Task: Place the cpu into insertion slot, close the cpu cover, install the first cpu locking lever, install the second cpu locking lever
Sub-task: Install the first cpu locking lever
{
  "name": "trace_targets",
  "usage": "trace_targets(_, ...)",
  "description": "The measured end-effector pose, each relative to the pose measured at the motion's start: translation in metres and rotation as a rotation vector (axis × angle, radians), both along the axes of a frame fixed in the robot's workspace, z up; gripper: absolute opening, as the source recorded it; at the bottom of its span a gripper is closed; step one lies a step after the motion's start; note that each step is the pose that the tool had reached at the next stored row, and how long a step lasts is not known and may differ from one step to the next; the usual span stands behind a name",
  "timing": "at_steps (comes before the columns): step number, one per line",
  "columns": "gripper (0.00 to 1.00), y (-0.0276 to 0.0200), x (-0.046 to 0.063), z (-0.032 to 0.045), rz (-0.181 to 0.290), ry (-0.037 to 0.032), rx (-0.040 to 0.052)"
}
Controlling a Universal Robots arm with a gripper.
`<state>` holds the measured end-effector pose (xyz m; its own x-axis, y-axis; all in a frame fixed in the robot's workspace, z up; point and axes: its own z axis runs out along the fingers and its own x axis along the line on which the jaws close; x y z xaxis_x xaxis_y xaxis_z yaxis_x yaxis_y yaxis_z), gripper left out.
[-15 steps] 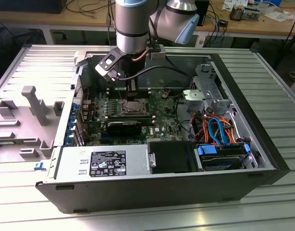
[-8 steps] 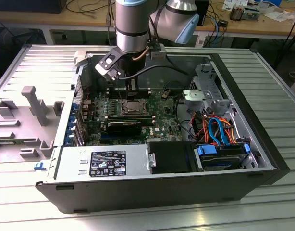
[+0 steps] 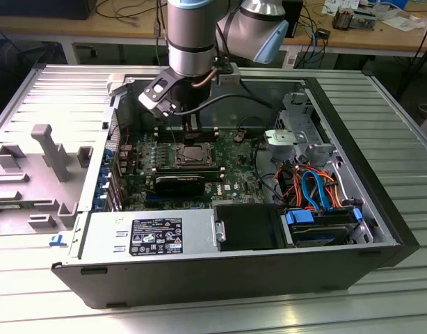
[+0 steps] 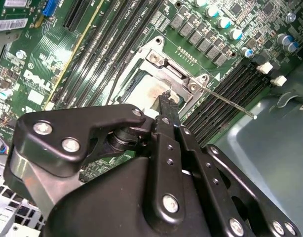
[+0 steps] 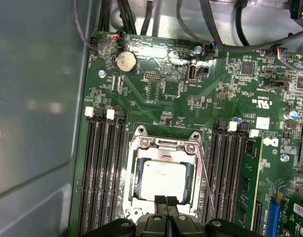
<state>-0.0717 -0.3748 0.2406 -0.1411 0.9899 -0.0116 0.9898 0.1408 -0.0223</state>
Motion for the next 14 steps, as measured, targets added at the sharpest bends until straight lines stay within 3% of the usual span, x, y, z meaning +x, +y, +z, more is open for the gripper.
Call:
trace_targets(4,0.11,0.0000,0.0000,0.0000,0.116,0.0000,-0.0001)
trace_targets(7,0.11,0.0000,0.0000,0.0000,0.168,0.0000,-0.0001)
trace_targets(14,0.11,0.0000,0.0001,0.0000,0.230,0.0000,-0.0001)
